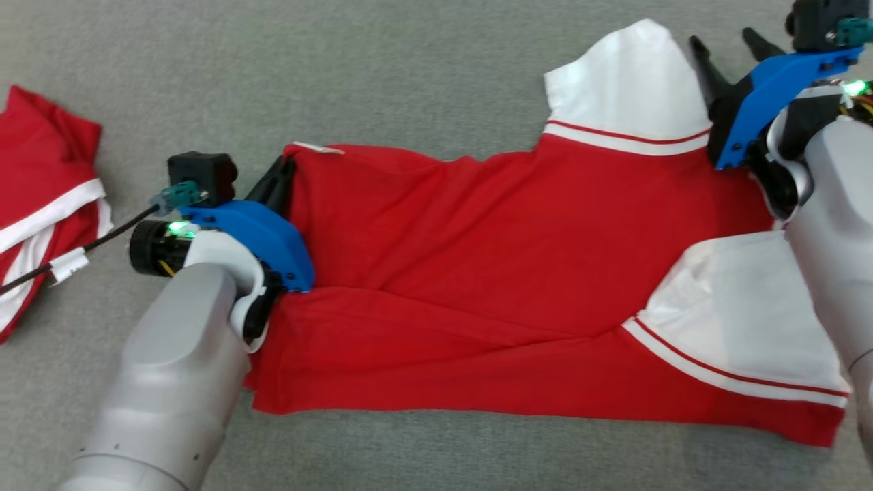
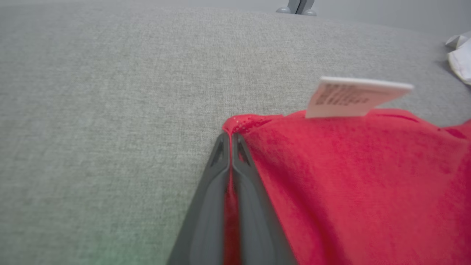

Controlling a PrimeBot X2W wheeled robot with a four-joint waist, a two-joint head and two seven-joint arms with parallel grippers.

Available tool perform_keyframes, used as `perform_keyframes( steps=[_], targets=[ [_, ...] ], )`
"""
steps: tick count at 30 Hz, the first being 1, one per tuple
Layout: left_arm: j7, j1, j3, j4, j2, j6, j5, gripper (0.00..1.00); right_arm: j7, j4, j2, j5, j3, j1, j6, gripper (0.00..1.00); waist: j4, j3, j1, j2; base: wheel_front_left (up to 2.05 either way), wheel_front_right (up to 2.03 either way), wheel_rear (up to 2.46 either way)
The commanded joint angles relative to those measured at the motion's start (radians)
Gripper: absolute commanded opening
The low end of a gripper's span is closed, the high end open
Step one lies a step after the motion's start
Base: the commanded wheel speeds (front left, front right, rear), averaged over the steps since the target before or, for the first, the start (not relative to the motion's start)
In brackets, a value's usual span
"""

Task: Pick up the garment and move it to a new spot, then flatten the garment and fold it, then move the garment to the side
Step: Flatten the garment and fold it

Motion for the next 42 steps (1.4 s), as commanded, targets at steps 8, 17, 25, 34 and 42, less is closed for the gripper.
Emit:
perform_keyframes(
  steps=[8,17,25,34,42],
  targets=[
    [-0.056,-0.031,-0.059,0.047,-0.083,0.002,-0.025,0.00,0.056,0.119,-0.015,-0.044,0.005,-0.097,0.000,1.00,0.118,0.072,-0.0002,0.0000,0.00,0.00,0.00],
    [-0.128,-0.060,-0.029,0.106,-0.063,0.018,-0.055,0.00,-0.051,0.155,-0.067,-0.099,-0.006,-0.144,-0.001,0.00,0.128,0.075,-0.0002,0.0000,0.00,0.00,0.00],
    [-0.150,-0.082,0.041,0.084,-0.041,0.050,-0.058,0.00,-0.226,0.175,-0.086,-0.158,-0.083,-0.169,-0.001,0.00,0.112,0.055,-0.0002,0.0000,0.00,0.00,0.00],
    [-0.150,-0.023,0.132,-0.025,-0.006,0.078,0.008,0.00,-0.260,0.103,-0.056,-0.208,-0.194,-0.106,-0.001,0.00,0.066,0.014,-0.0002,0.0000,0.00,0.00,0.00],
    [-0.150,0.047,0.183,-0.056,-0.003,0.066,0.058,0.00,-0.260,-0.132,0.014,-0.146,-0.237,0.098,-0.001,0.00,0.012,-0.056,-0.0002,0.0000,0.00,0.00,0.00]
  ],
)
